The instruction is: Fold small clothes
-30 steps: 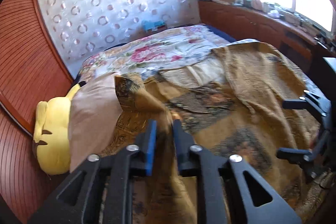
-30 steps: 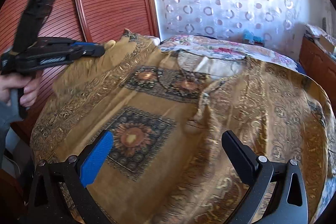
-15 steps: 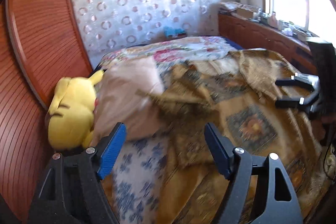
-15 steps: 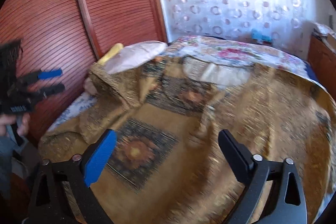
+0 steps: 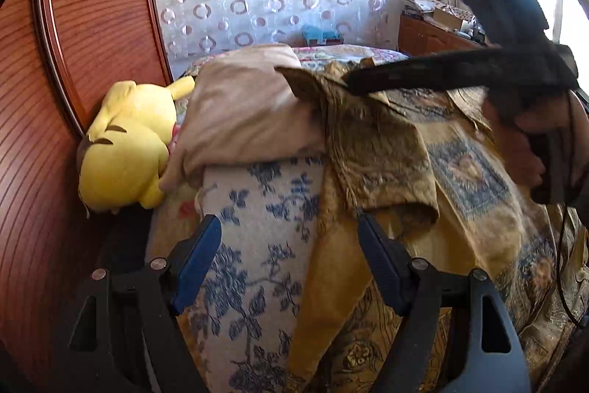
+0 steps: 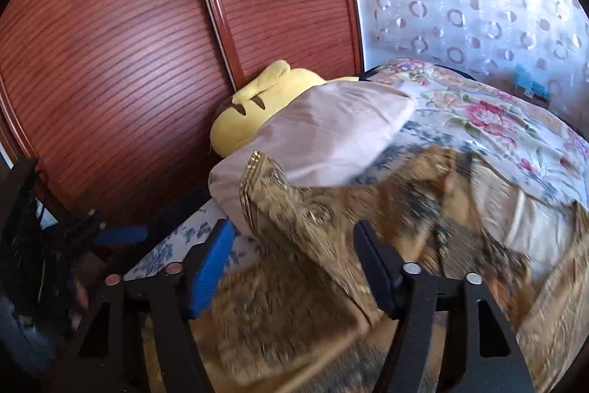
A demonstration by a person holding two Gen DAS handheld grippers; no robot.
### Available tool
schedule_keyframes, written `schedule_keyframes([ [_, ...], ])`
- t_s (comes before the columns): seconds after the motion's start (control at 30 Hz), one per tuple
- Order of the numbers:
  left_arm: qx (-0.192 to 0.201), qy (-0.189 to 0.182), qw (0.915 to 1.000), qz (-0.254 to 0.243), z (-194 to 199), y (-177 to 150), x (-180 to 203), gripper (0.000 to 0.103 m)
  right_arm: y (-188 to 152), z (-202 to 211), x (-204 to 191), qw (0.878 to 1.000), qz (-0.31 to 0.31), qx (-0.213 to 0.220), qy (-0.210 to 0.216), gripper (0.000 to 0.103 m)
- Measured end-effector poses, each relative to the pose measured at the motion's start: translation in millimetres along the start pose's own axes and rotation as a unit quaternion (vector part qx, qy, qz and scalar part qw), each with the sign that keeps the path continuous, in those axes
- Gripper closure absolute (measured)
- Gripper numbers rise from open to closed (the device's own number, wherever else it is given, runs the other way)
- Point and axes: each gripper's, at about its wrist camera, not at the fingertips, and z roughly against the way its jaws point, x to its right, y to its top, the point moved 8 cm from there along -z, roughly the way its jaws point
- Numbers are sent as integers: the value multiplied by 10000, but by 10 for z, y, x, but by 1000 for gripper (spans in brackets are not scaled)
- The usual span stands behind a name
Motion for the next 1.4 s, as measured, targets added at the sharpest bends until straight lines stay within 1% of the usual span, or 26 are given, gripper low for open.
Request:
schedule_keyframes([
  [0.03,-19,-8,10000,8,-9,-13,7,26,20,-92,-10,10000,34,-66,-6,44],
  [0.07,-53,-20,10000,12,-31,-43,20,26,28,-178,-13,9999,62,-135,-12,54],
  [0.1,-69,-26,10000,6,-45,-63,27,26,36,-234,-22,9998,92,-200,-18,69],
  [0.13,-95,-26,10000,-1,-60,-84,36,26,24,-299,-16,9995,139,-284,-40,79],
  [0.17,-110,-23,9999,-6,-62,-90,43,26,41,-308,-27,9993,177,-316,-54,98],
  [0.27,-109,-69,9999,-20,-45,-113,78,26,100,-194,-2,9998,199,-55,43,99],
  [0.4,-31,-136,9999,-71,35,-92,166,26,90,263,199,9985,-95,521,136,99],
  [0.5,-16,-198,9997,-139,68,-87,246,26,-117,570,407,9969,-208,756,-55,99],
  [0.6,-39,-225,9994,-251,51,-81,336,26,-492,739,651,9973,-281,596,-327,99],
  [0.63,-45,-220,9993,-290,38,-77,366,26,-630,755,741,9973,-300,481,-474,99],
  [0.67,-56,-221,9992,-313,25,-74,387,26,-742,766,789,9970,-294,360,-620,90],
  [0.7,-85,-212,9991,-351,3,-71,416,26,-857,745,870,9962,-289,182,-801,76],
  [0.73,-101,-189,9991,-372,-7,-69,445,26,-971,710,964,9948,-290,-17,-978,72],
  [0.77,-119,-171,9990,-385,-15,-64,465,26,-1032,705,1017,9936,-299,-89,-1088,71],
  [0.83,-140,-140,9991,-386,-31,-48,469,26,-1113,719,1123,9921,-337,-100,-1201,68],
  [0.9,-128,-158,9991,-381,-23,-40,480,26,-1096,742,1167,9921,-403,-50,-1191,57],
  [0.93,-106,-212,9990,-374,-8,-30,495,27,-1098,803,1154,9920,-442,20,-1179,54],
  [0.97,-92,-255,9989,-376,-2,-18,506,32,-1093,835,1153,9920,-464,101,-1171,51],
  [1.0,-83,-310,9987,-388,4,-2,528,35,-1100,844,1166,9920,-468,152,-1167,50],
  [1.07,-70,-369,9984,-417,15,32,561,46,-1135,813,1158,9912,-480,138,-1228,50],
  [1.17,-65,-521,9976,-442,15,77,645,58,-1242,778,1180,9907,-551,58,-1243,50],
  [1.23,-155,-602,9971,-439,-30,81,689,63,-1276,735,1226,9903,-620,-25,-1241,50],
  [1.27,-223,-593,9970,-435,-71,76,701,66,-1289,712,1246,9900,-650,-54,-1250,48],
  [1.3,-303,-538,9971,-446,-119,64,710,68,-1305,680,1270,9897,-662,-79,-1264,43],
  [1.33,-384,-489,9970,-457,-166,50,707,70,-1321,639,1302,9893,-673,-96,-1289,40],
  [1.4,-508,-480,9966,-435,-240,18,702,71,-1259,679,1291,9883,-700,-160,-1343,39],
])
